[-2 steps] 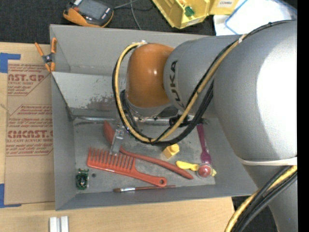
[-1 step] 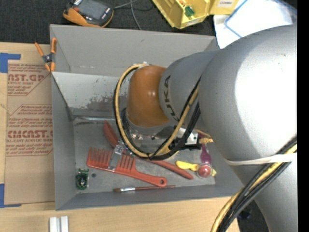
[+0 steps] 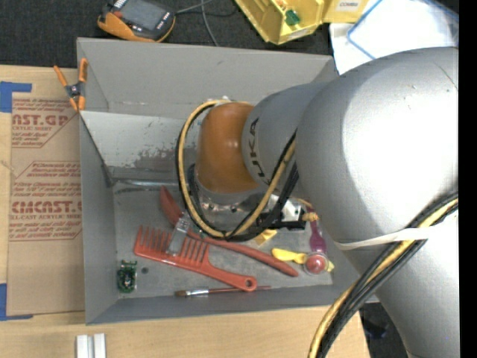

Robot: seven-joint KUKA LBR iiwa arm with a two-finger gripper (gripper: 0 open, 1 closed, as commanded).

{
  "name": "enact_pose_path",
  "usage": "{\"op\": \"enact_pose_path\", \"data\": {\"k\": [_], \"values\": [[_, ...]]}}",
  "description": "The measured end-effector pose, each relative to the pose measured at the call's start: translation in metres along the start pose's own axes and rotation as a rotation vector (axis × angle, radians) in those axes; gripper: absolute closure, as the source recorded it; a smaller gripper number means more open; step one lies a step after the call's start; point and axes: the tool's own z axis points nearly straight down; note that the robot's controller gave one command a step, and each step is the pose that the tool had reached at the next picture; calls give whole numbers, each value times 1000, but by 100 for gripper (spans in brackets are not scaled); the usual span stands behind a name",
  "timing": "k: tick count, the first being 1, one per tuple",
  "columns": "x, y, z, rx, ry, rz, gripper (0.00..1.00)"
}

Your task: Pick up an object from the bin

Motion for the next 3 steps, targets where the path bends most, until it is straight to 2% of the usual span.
{"op": "enact_pose_path", "data": {"k": [1,2,3], "values": [[52,-3,-1,2,5,6,100],[52,-3,-1,3,4,6,100],[54,-5,-30,11,13,6,100]]}}
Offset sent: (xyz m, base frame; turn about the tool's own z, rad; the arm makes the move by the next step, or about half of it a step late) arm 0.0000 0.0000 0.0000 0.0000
